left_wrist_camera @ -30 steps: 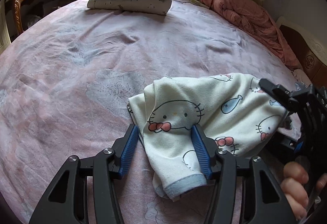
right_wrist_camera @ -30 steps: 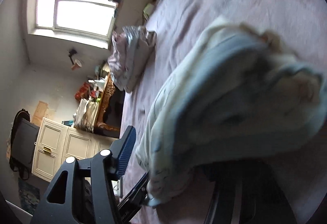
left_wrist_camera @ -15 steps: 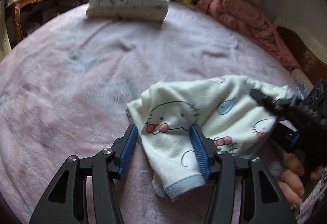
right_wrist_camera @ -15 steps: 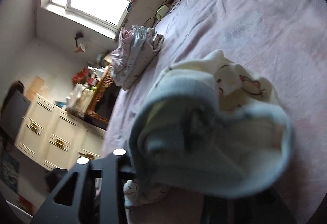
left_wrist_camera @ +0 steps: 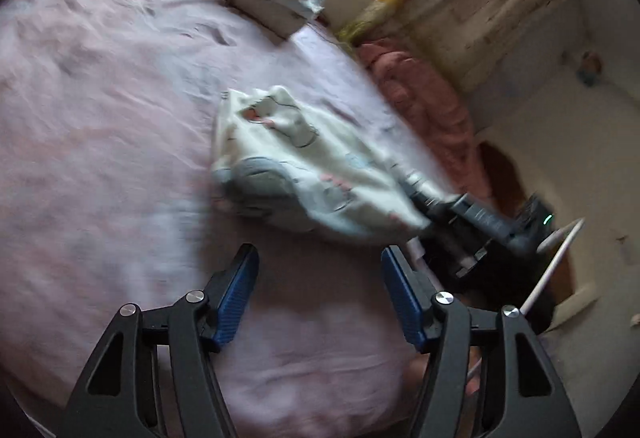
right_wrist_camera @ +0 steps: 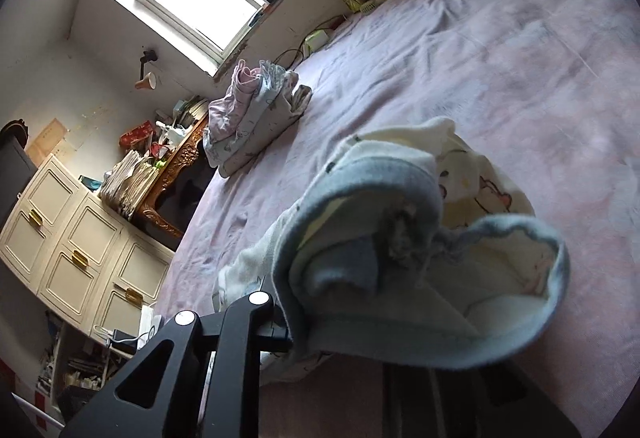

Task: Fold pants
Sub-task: 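Lift the folded pants bundle with both grippers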

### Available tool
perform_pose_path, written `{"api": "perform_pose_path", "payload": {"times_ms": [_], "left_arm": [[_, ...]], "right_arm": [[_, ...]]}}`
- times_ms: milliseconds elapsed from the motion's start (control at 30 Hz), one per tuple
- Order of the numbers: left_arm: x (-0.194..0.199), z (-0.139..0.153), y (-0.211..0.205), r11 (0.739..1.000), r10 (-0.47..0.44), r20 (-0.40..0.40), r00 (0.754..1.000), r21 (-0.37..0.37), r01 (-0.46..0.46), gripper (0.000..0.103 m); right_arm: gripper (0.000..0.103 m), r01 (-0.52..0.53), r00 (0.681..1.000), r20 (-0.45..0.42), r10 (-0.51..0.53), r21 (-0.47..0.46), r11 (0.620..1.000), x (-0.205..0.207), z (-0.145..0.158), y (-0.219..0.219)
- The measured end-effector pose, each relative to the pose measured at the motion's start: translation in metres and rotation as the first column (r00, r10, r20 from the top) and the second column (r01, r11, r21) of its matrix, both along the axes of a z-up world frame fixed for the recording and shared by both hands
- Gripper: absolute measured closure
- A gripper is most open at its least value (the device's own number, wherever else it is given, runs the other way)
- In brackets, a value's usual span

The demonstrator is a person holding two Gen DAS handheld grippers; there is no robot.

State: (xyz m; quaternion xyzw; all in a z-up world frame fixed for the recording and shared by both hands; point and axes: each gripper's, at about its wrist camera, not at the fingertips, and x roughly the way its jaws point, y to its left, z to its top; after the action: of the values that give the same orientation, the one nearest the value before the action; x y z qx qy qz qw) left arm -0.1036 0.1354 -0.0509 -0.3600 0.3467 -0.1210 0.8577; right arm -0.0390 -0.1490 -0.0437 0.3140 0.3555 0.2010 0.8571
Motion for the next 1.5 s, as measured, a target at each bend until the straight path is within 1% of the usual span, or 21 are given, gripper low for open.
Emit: {"api": "perform_pose_path", "payload": {"times_ms": [67,167,267,333,467,533,633,667,733,767,800,833,867,967,1033,1100,1167,1200,1267,1367,1500], "left_arm": [[0.015,-0.013,-0.007,0.994,-0.031,-0.068,0.997,-0.107,0.024,0.041],[0.021,-0.011,-0.014,0.995,0.036,-0.050,0.998,-0.094,-0.041,0.041],[0.031,-0.015,-0.018,0.987,0.104,-0.054,0.993,-0.116,-0.109,0.040],[0.039,-0.014,-0.025,0.988,0.123,-0.042,0.991,-0.088,-0.127,0.039],[0.048,-0.011,-0.043,0.991,0.128,0.016,0.992,-0.050,-0.127,0.028],[0.048,-0.017,-0.047,0.988,0.150,0.063,0.987,-0.031,-0.149,0.028],[0.049,-0.016,-0.052,0.985,0.169,0.079,0.982,0.012,-0.170,0.028],[0.050,-0.016,-0.052,0.984,0.173,0.077,0.982,0.018,-0.175,0.030],[0.057,-0.017,-0.052,0.981,0.191,0.061,0.980,0.031,-0.193,0.047],[0.058,-0.018,-0.049,0.979,0.200,0.050,0.979,0.027,-0.201,0.066],[0.057,-0.021,-0.045,0.980,0.201,0.042,0.979,0.000,-0.201,0.075],[0.056,-0.024,-0.039,0.978,0.206,0.037,0.978,-0.045,-0.205,0.076],[0.054,-0.026,-0.036,0.978,0.204,0.037,0.978,-0.062,-0.201,0.079],[0.056,-0.020,-0.039,0.984,0.180,0.050,0.982,0.008,-0.180,0.084],[0.055,-0.013,-0.042,0.983,0.170,0.067,0.983,0.065,-0.174,0.084],[0.056,-0.008,-0.043,0.980,0.151,0.078,0.985,0.115,-0.160,0.083],[0.058,-0.007,-0.042,0.980,0.133,0.065,0.989,0.139,-0.140,0.082],[0.059,-0.008,-0.041,0.981,0.126,0.050,0.991,0.141,-0.132,0.078],[0.063,-0.012,-0.037,0.983,0.126,0.023,0.992,0.131,-0.128,0.067],[0.068,-0.017,-0.028,0.991,0.114,0.006,0.994,0.069,-0.114,0.066],[0.078,-0.020,-0.024,0.996,0.085,-0.016,0.996,0.021,-0.084,0.064]], "right_arm": [[0.085,0.008,1.000,0.002,-0.008,0.011,1.000,-0.005,-0.003,-0.009],[0.085,0.025,1.000,0.008,-0.025,0.044,0.999,-0.012,-0.005,-0.025],[0.085,0.029,1.000,-0.001,-0.029,0.065,0.997,-0.014,-0.008,-0.036],[0.085,0.024,1.000,-0.018,-0.023,0.094,0.995,-0.012,-0.013,-0.040],[0.085,0.020,1.000,-0.022,-0.018,0.108,0.994,-0.011,-0.017,-0.042],[0.085,0.019,1.000,-0.027,-0.016,0.129,0.992,-0.011,-0.019,-0.044],[0.085,0.015,1.000,-0.026,-0.011,0.160,0.987,-0.012,-0.022,-0.047],[0.085,0.014,1.000,-0.021,-0.011,0.165,0.986,-0.012,-0.023,-0.048],[0.085,0.017,1.000,-0.021,-0.014,0.172,0.985,-0.013,-0.024,-0.049],[0.084,0.019,1.000,-0.021,-0.016,0.173,0.985,-0.013,-0.025,-0.050],[0.084,0.020,1.000,-0.019,-0.017,0.172,0.985,-0.014,-0.025,-0.050],[0.084,0.018,1.000,-0.019,-0.015,0.165,0.986,-0.014,-0.025,-0.049],[0.084,0.016,1.000,-0.016,-0.014,0.152,0.988,-0.015,-0.024,-0.048],[0.084,0.013,1.000,0.007,-0.014,0.074,0.997,-0.017,-0.017,-0.039],[0.083,0.014,1.000,0.023,-0.014,0.010,1.000,-0.019,-0.011,-0.034],[0.080,0.015,1.000,0.009,-0.015,-0.005,1.000,-0.017,-0.010,-0.033],[0.076,0.028,0.999,-0.038,-0.026,0.031,0.999,-0.013,-0.017,-0.040],[0.076,0.032,0.998,-0.053,-0.029,0.057,0.998,-0.012,-0.019,-0.043],[0.073,0.041,0.995,-0.094,-0.029,0.129,0.991,-0.008,-0.028,-0.051],[0.073,0.056,0.991,-0.134,-0.026,0.226,0.973,-0.005,-0.038,-0.062],[0.071,0.055,0.990,-0.137,-0.023,0.236,0.970,-0.003,-0.040,-0.063]]}}
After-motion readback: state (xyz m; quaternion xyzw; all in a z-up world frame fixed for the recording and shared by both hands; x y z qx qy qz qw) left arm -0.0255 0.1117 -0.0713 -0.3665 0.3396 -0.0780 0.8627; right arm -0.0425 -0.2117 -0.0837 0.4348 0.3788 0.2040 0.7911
